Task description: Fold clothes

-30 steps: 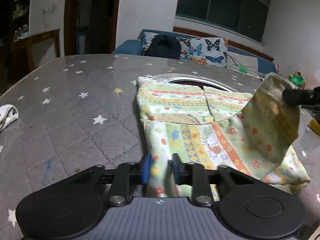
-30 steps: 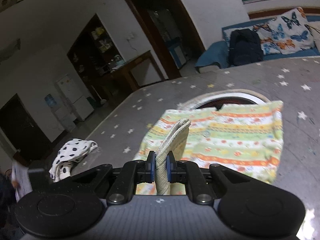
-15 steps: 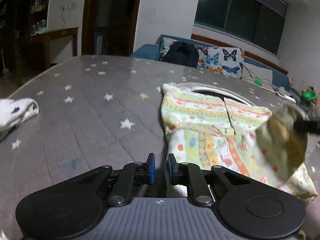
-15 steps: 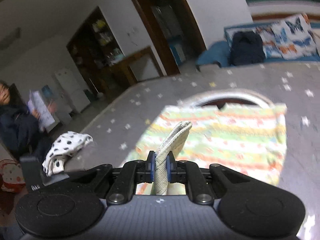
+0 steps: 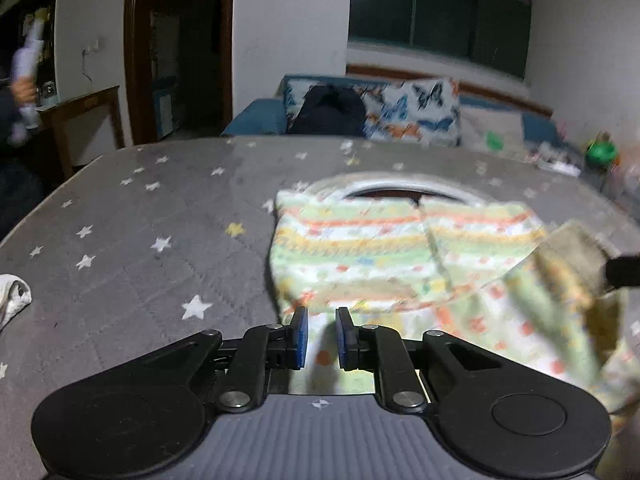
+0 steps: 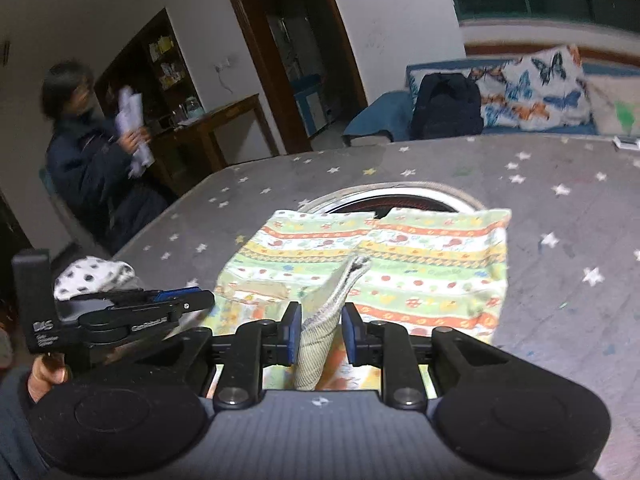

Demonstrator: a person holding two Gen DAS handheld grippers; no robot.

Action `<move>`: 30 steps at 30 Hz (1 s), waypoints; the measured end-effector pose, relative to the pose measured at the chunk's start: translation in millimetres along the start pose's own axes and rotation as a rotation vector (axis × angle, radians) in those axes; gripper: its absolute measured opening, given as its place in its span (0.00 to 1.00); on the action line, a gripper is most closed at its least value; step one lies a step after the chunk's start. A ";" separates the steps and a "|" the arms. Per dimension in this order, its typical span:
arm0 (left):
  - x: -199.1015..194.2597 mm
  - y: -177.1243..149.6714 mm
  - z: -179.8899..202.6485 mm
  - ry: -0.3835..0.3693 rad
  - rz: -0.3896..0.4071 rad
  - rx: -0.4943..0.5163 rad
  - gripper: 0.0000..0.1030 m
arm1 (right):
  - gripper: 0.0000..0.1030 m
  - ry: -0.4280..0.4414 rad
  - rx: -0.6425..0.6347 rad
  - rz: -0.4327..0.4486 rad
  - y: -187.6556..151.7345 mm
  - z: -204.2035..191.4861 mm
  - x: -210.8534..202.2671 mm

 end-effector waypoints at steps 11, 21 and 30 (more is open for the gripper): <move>-7.4 -1.4 0.1 0.020 0.011 0.034 0.18 | 0.22 -0.016 -0.067 -0.002 0.9 -9.3 11.7; -4.5 -6.4 -2.7 0.066 0.000 0.072 0.22 | 0.22 -0.059 -0.150 -0.140 -42.5 -6.6 45.5; -44.7 -8.5 35.9 0.035 0.091 0.212 0.25 | 0.22 -0.078 -0.228 -0.125 -49.5 -9.9 26.0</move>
Point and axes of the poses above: each gripper's, at about its wrist camera, not at the fingertips, and x roughly the way its jaws point, z to its right, y to its top, the point moved 9 cm from there along x, roughly the way its jaws point, and after that the axes turned 5 degrees about -x, right-handed, at the moved point
